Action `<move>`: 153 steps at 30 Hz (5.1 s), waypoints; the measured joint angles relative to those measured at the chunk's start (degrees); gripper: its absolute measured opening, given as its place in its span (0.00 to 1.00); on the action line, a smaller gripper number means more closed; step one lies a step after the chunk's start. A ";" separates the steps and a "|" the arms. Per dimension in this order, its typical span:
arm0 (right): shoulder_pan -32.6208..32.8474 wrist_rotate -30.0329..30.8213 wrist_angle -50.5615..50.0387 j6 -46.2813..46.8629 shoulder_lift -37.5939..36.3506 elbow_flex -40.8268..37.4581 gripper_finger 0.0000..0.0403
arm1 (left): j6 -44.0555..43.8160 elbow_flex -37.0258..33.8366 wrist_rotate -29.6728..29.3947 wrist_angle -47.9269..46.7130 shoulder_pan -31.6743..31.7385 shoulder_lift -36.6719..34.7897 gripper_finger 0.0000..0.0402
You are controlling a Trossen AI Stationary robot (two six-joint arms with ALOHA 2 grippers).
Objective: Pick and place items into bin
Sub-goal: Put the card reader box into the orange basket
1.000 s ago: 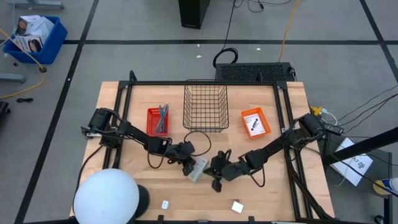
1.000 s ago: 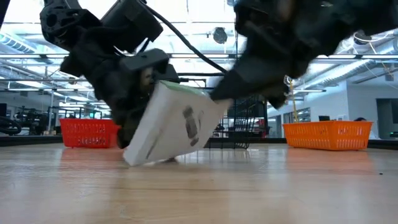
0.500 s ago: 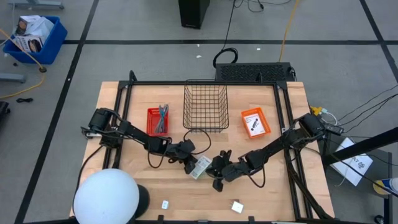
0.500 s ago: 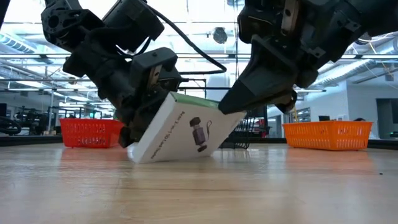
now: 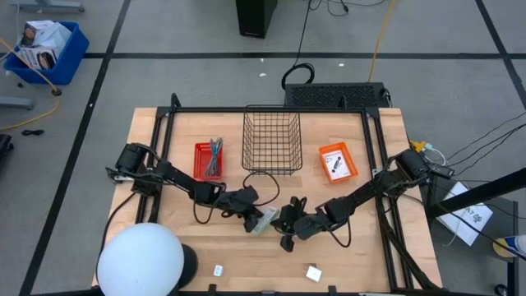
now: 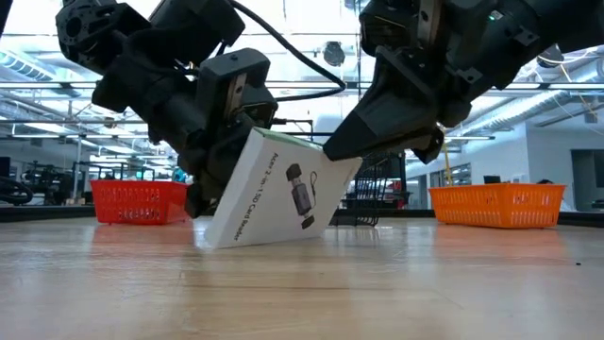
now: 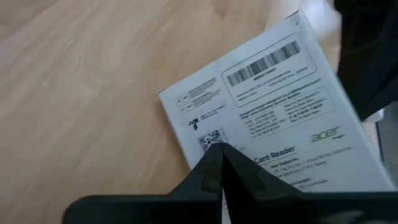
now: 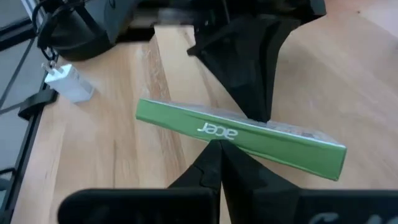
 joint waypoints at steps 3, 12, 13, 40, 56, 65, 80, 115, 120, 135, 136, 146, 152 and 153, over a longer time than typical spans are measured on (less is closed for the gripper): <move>-0.32 -0.68 0.21 -0.57 0.10 -0.02 0.00 | 0.11 0.00 -0.01 0.88 -0.02 0.00 0.03; -1.03 1.28 1.77 -2.20 0.13 -0.03 0.00 | 0.15 0.00 -1.16 0.96 0.00 0.04 0.01; -1.06 1.88 2.16 -2.34 0.12 -0.01 0.00 | 0.15 0.00 -1.17 1.04 0.00 0.08 0.01; 2.64 -3.56 -34.90 10.57 -16.61 -0.15 0.00 | 6.32 0.04 1.21 5.63 -0.70 0.20 0.06; 3.63 -20.76 -41.55 8.70 -22.90 -6.81 0.35 | 10.35 0.00 0.92 5.60 -2.38 0.20 0.06; 4.94 -25.99 -49.45 -2.83 -22.94 -6.91 0.40 | 11.22 -0.02 0.89 6.39 -1.83 0.17 0.06; 8.87 -17.84 -45.01 -9.77 -15.39 -8.79 0.34 | 12.28 -0.02 0.87 6.39 -1.79 0.15 0.06; 11.52 -3.45 -25.91 -0.68 -7.82 -7.43 0.00 | 12.74 -0.04 0.83 6.37 -1.77 0.13 0.06; 11.44 -1.33 -27.86 -1.05 -10.96 -6.70 0.00 | 12.86 -0.04 0.83 6.37 -1.77 0.13 0.06; 2.49 -12.55 -31.21 -5.61 -18.58 -5.95 0.06 | 13.59 -0.04 0.83 6.37 -1.77 0.13 0.06; 1.11 -13.92 -31.99 -6.37 -19.12 -5.90 0.10 | 13.59 -0.04 0.83 6.37 -1.77 0.13 0.06; -10.30 -25.25 -38.12 -15.27 -19.32 -5.92 0.47 | 14.12 -0.04 0.83 6.52 -1.77 0.13 0.06; -12.79 -27.47 -39.02 -18.87 -16.76 -5.92 0.52 | 14.42 -0.04 0.85 6.29 -1.77 0.13 0.06; -12.96 -27.57 -39.04 -18.91 -16.15 -5.92 0.52 | 14.42 -0.04 0.85 6.19 -1.79 0.13 0.06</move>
